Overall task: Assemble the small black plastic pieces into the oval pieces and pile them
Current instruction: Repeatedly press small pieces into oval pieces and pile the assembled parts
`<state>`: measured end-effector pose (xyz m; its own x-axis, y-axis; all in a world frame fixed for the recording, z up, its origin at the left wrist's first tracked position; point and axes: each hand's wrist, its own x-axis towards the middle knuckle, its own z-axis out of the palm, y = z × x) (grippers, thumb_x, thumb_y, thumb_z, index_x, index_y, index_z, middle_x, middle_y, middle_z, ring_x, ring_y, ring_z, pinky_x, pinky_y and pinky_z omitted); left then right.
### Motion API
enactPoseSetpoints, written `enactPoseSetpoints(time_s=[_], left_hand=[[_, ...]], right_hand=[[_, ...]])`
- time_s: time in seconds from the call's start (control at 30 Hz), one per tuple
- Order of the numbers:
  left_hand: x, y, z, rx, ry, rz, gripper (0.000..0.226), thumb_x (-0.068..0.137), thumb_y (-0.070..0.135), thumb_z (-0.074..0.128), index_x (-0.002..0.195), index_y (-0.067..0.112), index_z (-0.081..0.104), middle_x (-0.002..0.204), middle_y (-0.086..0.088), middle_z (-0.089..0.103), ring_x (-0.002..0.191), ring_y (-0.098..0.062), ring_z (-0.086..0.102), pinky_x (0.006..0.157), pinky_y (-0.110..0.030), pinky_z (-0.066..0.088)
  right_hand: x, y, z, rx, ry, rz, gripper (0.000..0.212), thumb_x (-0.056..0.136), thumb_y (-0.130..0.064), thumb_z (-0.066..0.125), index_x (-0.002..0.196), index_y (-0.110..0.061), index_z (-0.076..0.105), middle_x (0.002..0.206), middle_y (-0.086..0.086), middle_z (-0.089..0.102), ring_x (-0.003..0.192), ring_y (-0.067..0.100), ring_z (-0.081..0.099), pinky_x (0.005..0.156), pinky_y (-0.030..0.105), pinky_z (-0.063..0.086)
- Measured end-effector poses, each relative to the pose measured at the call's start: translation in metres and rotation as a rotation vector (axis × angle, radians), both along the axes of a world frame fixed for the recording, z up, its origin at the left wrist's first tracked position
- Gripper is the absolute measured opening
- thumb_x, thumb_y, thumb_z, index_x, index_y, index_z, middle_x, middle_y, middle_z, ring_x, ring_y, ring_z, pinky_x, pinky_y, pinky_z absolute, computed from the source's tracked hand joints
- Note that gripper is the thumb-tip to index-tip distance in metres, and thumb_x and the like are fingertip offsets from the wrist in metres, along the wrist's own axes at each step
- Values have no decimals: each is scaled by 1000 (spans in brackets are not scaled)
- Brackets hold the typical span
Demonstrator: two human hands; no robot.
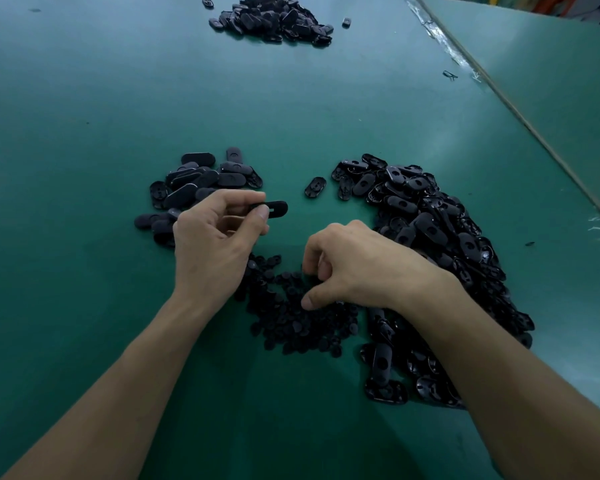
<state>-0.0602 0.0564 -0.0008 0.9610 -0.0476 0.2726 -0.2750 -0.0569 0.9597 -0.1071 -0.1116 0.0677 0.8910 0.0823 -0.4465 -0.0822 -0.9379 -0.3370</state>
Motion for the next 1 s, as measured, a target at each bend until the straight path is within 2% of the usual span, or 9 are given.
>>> enactPoseSetpoints(time_s=[0.07,0.17,0.33,0.6,0.9,1.0], left_hand=[[0,0,0,1,1,0,21,91,10,72,95,30,71,80,12,74,71,-12,74,68,-28,59],[0,0,0,3,2,0,22,91,10,72,94,31,71,79,12,74,71,-13,74,68,-28,59],[0,1,1,6,-7,-2,21,92,10,72,95,31,71,80,11,74,71,-13,74,68,-27,59],[-1,0,2,6,2,-1,21,91,9,72,95,29,71,80,11,73,71,-13,74,68,-26,59],[-1,0,2,9,-3,-1,20,91,9,72,95,29,71,81,12,74,71,-13,74,68,-26,59],[-1,0,2,7,-5,-1,21,91,9,72,95,29,71,80,12,74,71,-12,74,68,-25,58]], right_hand=[[-1,0,0,-3,12,4,43,66,-45,90,97,-28,64,94,-4,62,83,20,65,77,41,58],[-1,0,-1,27,-8,-3,32,71,-32,89,95,-25,69,87,-7,65,80,17,67,78,40,60],[1,-1,-3,59,-22,-20,18,79,-19,84,90,-23,71,88,-2,67,75,19,69,77,40,61],[3,0,0,77,-13,-30,16,79,-18,84,82,-25,69,84,-4,70,79,16,70,78,40,61],[6,0,1,42,-29,-14,13,81,-17,82,84,-22,70,85,-4,65,77,19,69,76,42,61],[6,0,2,40,-44,5,9,86,-19,78,85,-20,69,84,-5,65,77,15,65,73,37,59]])
